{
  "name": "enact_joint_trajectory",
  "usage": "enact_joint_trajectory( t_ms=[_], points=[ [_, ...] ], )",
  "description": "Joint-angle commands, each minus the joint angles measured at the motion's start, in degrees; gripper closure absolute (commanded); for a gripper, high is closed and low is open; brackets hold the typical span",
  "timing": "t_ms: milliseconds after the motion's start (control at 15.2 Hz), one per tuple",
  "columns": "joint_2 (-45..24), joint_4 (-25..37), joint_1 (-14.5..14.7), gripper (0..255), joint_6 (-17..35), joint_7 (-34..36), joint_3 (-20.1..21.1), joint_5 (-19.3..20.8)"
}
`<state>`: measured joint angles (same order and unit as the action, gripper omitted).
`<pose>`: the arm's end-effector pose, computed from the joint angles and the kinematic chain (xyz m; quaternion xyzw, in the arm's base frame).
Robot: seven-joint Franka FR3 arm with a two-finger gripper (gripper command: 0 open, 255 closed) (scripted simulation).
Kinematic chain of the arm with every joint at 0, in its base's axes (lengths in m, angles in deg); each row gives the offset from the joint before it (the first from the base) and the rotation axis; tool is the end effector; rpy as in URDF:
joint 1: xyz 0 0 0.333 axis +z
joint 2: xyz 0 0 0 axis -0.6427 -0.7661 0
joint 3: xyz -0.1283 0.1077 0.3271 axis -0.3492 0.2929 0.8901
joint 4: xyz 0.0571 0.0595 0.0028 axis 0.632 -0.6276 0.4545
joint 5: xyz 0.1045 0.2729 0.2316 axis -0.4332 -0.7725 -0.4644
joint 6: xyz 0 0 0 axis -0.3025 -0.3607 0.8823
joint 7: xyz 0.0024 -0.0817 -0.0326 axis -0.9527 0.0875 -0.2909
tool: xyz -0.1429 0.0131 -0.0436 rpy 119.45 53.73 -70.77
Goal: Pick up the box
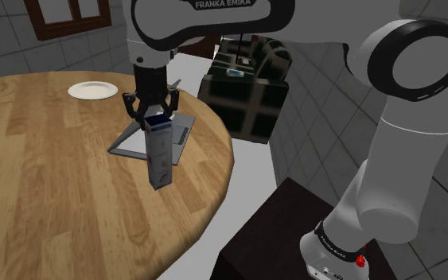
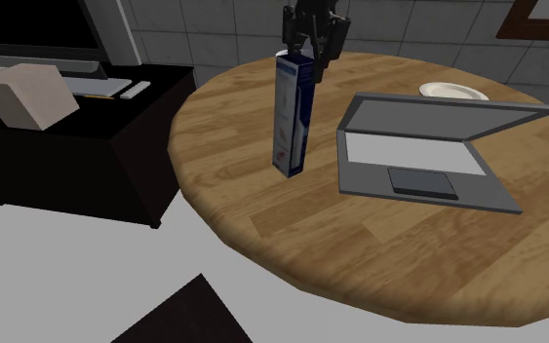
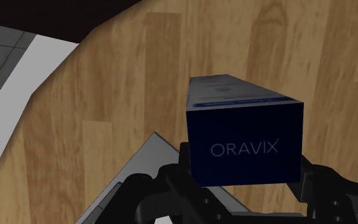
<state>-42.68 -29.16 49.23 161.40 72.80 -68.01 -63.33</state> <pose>0.5643 0.2623 0.4966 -0.9936 0.0995 0.0527 0.0069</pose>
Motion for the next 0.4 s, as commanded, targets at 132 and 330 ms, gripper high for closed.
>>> enact_joint_trajectory(
  t_ms=[132,330],
  points=[
    [0.13,3.02,0.09,255,-3.11,0.11,0.07,-0.05],
    [0.12,3.92,0.12,255,-4.00,0.15,0.09,-0.05]
  ],
)
